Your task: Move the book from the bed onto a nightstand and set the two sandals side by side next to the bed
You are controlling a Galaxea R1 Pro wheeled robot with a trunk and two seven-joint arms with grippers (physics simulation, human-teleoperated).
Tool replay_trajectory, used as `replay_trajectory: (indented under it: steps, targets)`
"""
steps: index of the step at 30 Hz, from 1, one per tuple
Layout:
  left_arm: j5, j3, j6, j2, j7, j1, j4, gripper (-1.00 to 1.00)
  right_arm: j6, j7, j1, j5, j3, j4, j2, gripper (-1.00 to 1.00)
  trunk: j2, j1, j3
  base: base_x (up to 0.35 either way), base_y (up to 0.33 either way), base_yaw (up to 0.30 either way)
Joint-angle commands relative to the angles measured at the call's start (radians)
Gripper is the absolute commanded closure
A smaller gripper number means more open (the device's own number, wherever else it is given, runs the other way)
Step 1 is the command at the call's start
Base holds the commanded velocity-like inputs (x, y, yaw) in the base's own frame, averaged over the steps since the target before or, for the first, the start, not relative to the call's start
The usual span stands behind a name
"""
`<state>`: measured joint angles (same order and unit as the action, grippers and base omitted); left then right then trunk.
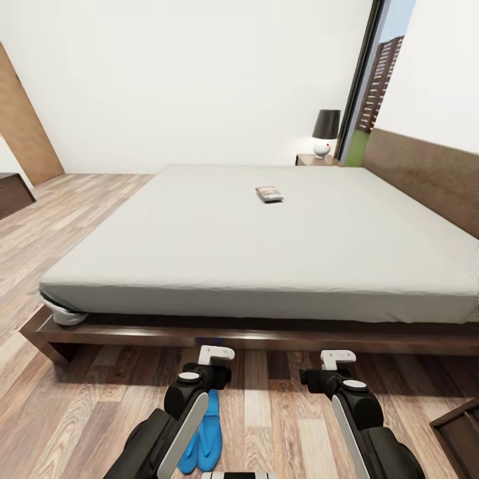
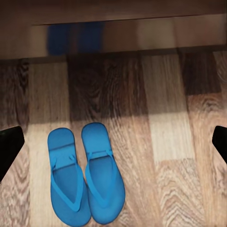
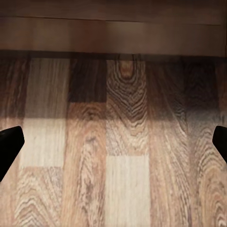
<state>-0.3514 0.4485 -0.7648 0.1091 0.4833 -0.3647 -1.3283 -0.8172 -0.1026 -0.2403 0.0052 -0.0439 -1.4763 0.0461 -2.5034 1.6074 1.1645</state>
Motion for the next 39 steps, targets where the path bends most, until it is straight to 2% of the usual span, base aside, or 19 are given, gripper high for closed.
replay_trajectory:
  steps: [1, 39]
  targets:
    - [-0.010, 0.002, -0.002, 0.000, 0.010, -0.001, -0.001, -1.00, -0.005, -0.005, -0.001, 0.000, -0.001, -0.001, 0.000, -1.00, 0.000, -0.001, -0.003, 0.000, 0.000, 0.000]
    - [-0.009, 0.006, 0.002, 0.000, 0.008, 0.001, -0.003, -1.00, -0.005, -0.006, -0.001, 0.001, -0.002, -0.003, 0.002, -1.00, 0.000, -0.001, -0.003, 0.000, 0.000, 0.000]
